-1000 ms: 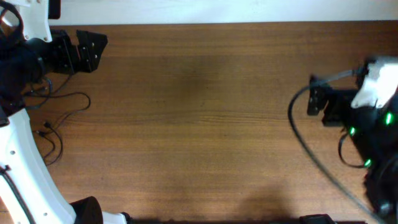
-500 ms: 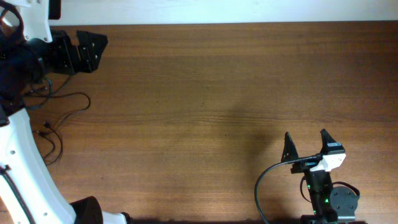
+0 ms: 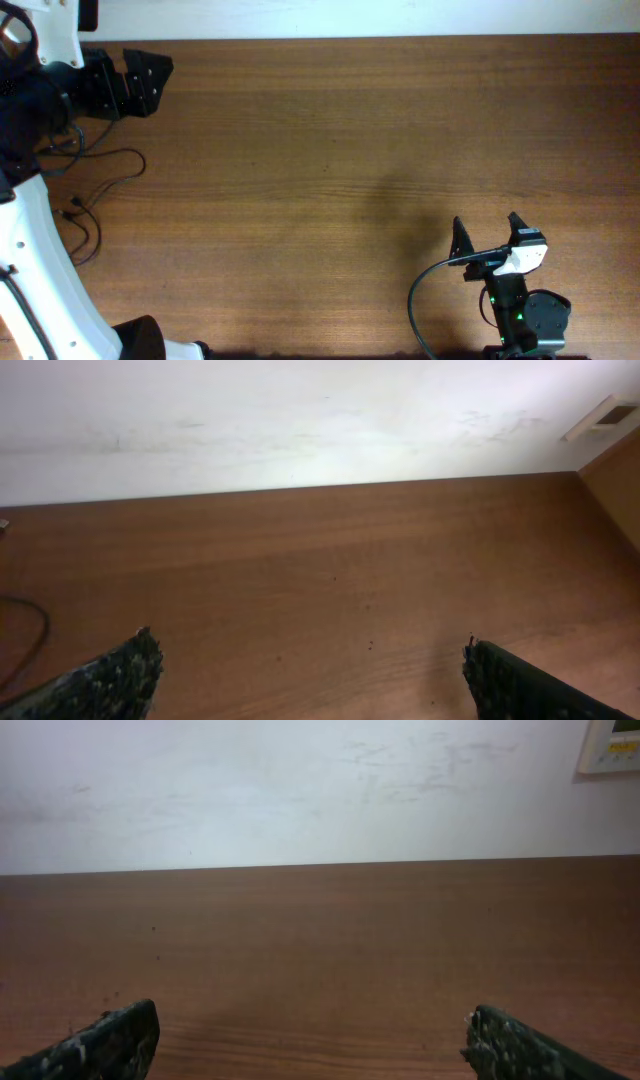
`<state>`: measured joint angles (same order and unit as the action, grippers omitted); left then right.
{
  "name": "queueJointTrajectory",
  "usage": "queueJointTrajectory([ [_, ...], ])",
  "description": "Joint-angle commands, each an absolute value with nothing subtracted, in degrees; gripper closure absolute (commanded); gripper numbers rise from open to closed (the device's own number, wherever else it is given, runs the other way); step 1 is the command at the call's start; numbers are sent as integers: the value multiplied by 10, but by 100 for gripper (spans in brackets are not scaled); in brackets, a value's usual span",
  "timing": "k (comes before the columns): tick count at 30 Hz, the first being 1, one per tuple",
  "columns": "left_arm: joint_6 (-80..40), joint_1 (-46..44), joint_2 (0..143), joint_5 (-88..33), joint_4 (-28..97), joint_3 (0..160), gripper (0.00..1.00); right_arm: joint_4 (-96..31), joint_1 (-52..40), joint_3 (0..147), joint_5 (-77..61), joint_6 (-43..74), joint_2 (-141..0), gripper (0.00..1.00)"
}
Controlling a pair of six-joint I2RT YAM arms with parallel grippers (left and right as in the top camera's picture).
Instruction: Untangle cables
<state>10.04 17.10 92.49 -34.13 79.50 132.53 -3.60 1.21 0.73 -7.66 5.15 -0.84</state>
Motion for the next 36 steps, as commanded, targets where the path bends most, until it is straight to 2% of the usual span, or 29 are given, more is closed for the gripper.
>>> queueJointTrajectory([
  [1,108,169,923,-347,792,1325,0,-37,15,3,-84,49,-4,1],
  [12,120,169,897,-315,830,1296,1,-37,15,3,-84,49,-4,1],
  [15,151,169,807,-315,719,1130,1,-37,15,3,-84,49,-4,1],
  [21,151,166,546,-314,404,682,1,-37,15,3,-84,49,-4,1],
  [24,150,103,409,-227,239,468,1,-37,15,3,-84,49,-4,1],
  [28,151,46,286,-160,107,297,1,-37,15,3,-84,49,-4,1],
  [36,151,46,100,-121,-11,56,1,-37,15,3,-84,49,-4,1],
])
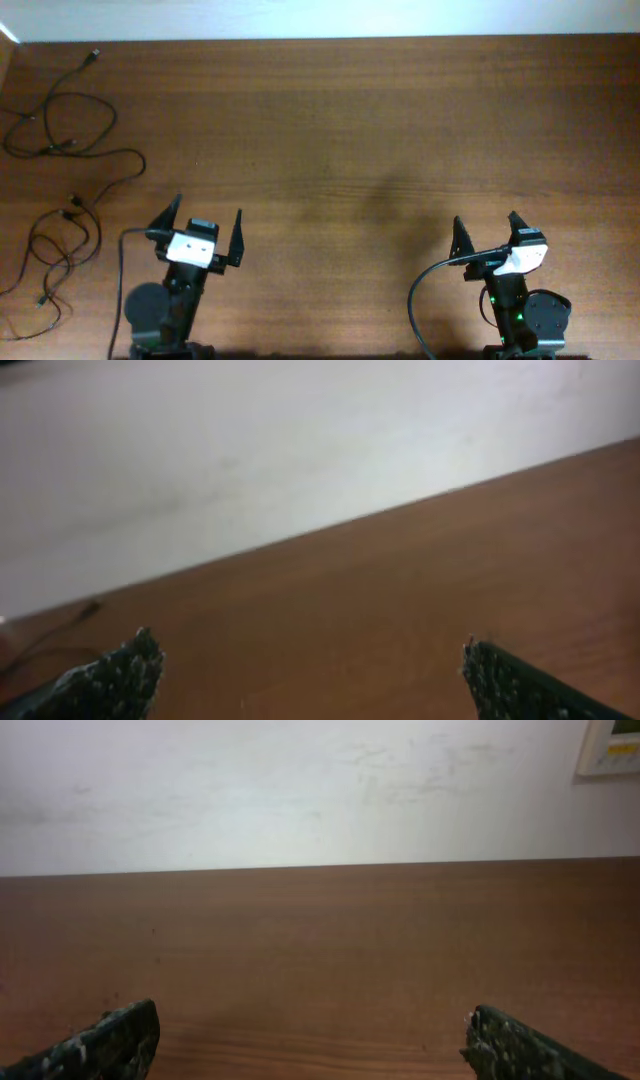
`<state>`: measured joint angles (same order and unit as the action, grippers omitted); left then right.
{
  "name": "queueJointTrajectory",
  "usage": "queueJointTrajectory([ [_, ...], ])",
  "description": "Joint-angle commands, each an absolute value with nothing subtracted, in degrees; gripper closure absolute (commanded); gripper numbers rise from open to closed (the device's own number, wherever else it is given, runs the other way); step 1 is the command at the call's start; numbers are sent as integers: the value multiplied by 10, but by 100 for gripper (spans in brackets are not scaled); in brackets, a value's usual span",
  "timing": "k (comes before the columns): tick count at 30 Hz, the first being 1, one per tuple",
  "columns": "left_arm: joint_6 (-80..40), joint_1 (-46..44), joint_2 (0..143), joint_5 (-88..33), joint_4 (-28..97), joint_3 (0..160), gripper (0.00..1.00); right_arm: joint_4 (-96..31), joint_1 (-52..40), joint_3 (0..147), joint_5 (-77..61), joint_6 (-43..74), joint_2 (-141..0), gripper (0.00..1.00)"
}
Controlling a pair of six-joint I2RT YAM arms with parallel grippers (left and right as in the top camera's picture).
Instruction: Untangle cables
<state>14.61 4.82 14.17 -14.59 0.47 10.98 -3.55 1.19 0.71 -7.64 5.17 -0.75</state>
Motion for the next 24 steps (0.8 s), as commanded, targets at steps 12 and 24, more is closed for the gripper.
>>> queueJointTrajectory([
  [12,150,44,3,-76,39,5,1,-37,15,3,-84,49,-4,1],
  [24,150,44,3,-77,39,5,1,-37,15,3,-84,49,-4,1],
])
